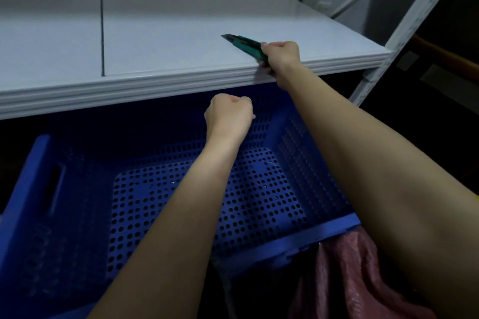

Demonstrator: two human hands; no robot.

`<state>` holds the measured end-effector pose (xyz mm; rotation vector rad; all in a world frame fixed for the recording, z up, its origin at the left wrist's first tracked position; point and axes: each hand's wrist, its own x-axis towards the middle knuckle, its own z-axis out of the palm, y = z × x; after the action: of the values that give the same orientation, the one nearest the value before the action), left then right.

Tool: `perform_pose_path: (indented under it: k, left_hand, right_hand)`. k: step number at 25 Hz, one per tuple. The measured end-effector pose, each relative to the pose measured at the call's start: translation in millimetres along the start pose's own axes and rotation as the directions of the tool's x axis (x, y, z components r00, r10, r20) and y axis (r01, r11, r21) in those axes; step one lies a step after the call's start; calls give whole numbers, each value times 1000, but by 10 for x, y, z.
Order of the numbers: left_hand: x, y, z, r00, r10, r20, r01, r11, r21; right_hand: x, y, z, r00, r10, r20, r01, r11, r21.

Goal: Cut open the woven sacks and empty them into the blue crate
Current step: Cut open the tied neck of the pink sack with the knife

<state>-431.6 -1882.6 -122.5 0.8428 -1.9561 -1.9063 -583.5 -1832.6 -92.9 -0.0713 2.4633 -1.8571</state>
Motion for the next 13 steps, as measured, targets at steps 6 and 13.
perform_pose_path:
  k: [6, 13]
  left_hand:
    - [-106, -40, 92, 991, 107, 80, -123, 962, 244]
    - [-257, -37, 311, 976, 125, 176, -168, 951, 258]
  right_hand:
    - [22, 17, 8, 969, -239, 68, 240, 828, -506]
    - [-208, -74, -311, 933, -178, 312, 339, 723, -603]
